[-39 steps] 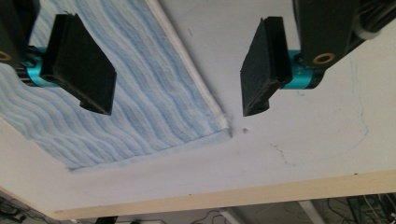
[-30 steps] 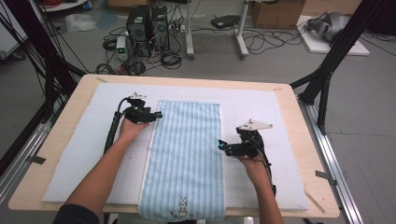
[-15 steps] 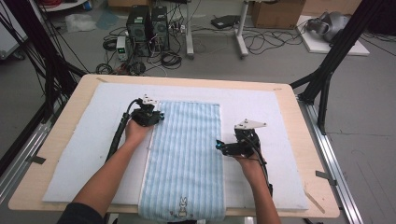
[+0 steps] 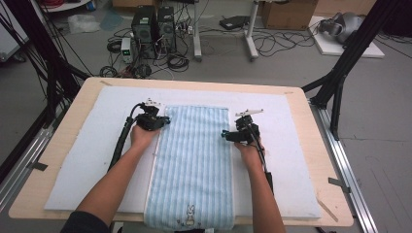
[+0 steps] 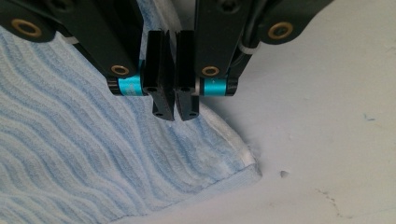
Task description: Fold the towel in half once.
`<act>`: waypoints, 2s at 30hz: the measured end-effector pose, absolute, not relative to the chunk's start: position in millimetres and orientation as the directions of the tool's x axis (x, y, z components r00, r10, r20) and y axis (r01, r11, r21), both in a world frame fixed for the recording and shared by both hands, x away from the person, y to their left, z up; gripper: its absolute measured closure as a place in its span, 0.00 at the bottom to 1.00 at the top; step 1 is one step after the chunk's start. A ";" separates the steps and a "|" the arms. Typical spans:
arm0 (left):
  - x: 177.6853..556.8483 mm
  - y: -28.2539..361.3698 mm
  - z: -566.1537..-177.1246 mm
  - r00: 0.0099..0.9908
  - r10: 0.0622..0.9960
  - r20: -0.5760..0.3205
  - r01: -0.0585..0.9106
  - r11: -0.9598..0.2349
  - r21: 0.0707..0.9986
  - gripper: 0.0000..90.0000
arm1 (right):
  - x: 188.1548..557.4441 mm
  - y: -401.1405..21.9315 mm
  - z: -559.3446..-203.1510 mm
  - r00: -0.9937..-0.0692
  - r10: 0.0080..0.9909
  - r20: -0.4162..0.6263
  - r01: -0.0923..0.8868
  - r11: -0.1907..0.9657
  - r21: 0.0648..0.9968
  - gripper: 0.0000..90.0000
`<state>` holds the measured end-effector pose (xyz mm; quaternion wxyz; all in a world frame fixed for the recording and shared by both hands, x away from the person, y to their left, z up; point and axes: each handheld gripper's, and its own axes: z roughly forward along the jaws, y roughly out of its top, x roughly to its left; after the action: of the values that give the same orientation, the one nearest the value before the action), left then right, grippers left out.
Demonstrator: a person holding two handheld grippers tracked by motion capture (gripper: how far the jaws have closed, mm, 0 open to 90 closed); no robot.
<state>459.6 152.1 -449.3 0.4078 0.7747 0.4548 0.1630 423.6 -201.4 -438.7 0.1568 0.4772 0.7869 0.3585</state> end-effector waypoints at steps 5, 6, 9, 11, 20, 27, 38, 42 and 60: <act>460.0 153.3 -449.7 0.538 0.834 -0.122 0.570 -0.254 0.781 0.95 | 437.3 -195.8 -442.1 -0.469 0.879 0.091 0.655 0.277 0.703 0.49; 459.9 153.5 -449.8 0.538 0.834 -0.125 0.571 -0.251 0.781 0.95 | 439.3 -193.9 -442.4 -0.471 0.879 0.078 0.653 0.288 0.700 0.49; 459.9 154.7 -450.3 0.537 0.832 -0.141 0.576 -0.238 0.782 0.95 | 443.5 -188.1 -440.8 -0.480 0.875 0.058 0.651 0.311 0.692 0.59; 459.7 156.3 -450.4 0.541 0.828 -0.147 0.577 -0.238 0.782 0.95 | 444.9 -185.3 -439.8 -0.476 0.878 0.052 0.656 0.315 0.686 0.64; 457.8 163.9 -447.9 0.569 0.802 -0.181 0.556 -0.213 0.804 0.96 | 445.3 -182.9 -438.5 -0.520 0.853 0.047 0.632 0.346 0.694 0.94; 452.7 175.3 -432.6 0.607 0.764 -0.217 0.515 -0.172 0.840 0.95 | 440.7 -188.5 -429.4 -0.545 0.835 0.076 0.594 0.320 0.738 0.94; 433.7 180.3 -412.8 0.663 0.715 -0.221 0.479 -0.178 0.860 0.95 | 418.3 -195.3 -409.3 -0.596 0.798 0.092 0.531 0.305 0.791 0.94; 423.6 176.3 -405.5 0.680 0.707 -0.196 0.436 -0.174 0.883 0.95 | 408.0 -199.5 -407.5 -0.607 0.789 0.098 0.521 0.301 0.799 0.94; 379.2 184.3 -428.3 0.687 0.698 -0.201 0.439 -0.178 0.880 0.95 | 369.0 -193.1 -400.3 -0.663 0.747 0.051 0.485 0.376 0.789 0.94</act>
<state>379.2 184.3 -428.3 0.5195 0.7574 0.3753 0.1245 369.0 -193.1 -400.3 0.1596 0.3784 0.8141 0.4107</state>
